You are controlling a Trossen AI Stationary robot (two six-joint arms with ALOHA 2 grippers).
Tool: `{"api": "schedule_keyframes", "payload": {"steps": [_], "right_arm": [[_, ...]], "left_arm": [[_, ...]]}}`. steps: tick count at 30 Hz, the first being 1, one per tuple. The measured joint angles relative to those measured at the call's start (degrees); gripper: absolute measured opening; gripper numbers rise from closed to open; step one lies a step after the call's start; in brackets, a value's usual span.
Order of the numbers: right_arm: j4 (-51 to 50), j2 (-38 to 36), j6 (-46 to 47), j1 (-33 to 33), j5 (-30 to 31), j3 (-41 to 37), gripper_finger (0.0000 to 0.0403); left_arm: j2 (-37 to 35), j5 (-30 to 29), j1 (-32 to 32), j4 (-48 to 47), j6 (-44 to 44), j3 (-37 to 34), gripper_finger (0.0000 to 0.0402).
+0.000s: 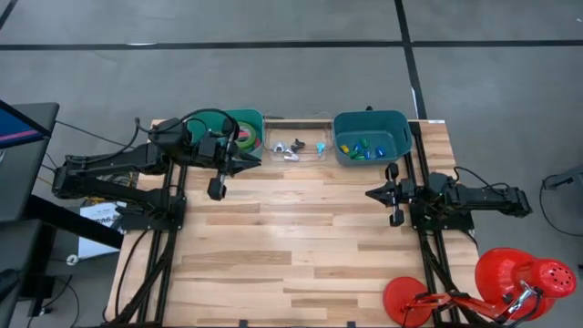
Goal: Pick and place Stapler, Stapler remover, tape
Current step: Return to Home Position
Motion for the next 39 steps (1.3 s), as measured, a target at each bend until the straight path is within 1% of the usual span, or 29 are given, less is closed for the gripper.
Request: {"api": "schedule_keyframes", "payload": {"steps": [3, 8, 10, 13, 16, 20, 25, 29, 32, 36, 39], "right_arm": [[0.00, 0.00, 0.00, 0.00, 0.00, 0.00, 0.0001], [0.00, 0.00, 0.00, 0.00, 0.00, 0.00, 0.0001], [0.00, 0.00, 0.00, 0.00, 0.00, 0.00, 0.0001], [0.00, 0.00, 0.00, 0.00, 0.00, 0.00, 0.0001], [0.01, 0.00, 0.00, 0.00, 0.00, 0.00, 0.0001], [0.02, 0.00, 0.00, 0.00, 0.00, 0.00, 0.0001], [0.02, 0.00, 0.00, 0.00, 0.00, 0.00, 0.0001], [0.01, 0.00, 0.00, 0.00, 0.00, 0.00, 0.0001], [0.02, 0.00, 0.00, 0.00, 0.00, 0.00, 0.0001], [0.01, 0.00, 0.00, 0.00, 0.00, 0.00, 0.0001], [0.02, 0.00, 0.00, 0.00, 0.00, 0.00, 0.0001]], "left_arm": [[0.02, -0.01, 0.01, 0.87, -0.07, -0.02, 0.0021], [-0.19, 0.00, 0.00, 0.76, -5.77, -0.03, 0.0021], [-0.33, 0.00, 0.01, 1.07, -6.28, -0.67, 0.0021], [-1.83, 0.00, 0.00, 0.62, -6.59, -3.70, 0.0021], [-4.34, 0.01, 0.00, 0.93, -9.37, -7.82, 0.0021], [-8.87, -0.02, 0.01, 2.27, -13.64, -13.66, 0.0021], [-15.20, -0.01, 0.01, 3.65, -15.11, -20.70, 0.0021], [-22.00, 0.02, 0.02, 4.85, -15.76, -25.83, 0.0021], [-27.44, 0.02, 0.02, 5.20, -17.81, -28.78, 0.0021], [-34.29, 0.02, -0.02, 5.93, -18.06, -31.96, 0.0021], [-38.64, -0.85, -0.70, 8.95, -17.84, -34.05, 0.0021]]}}
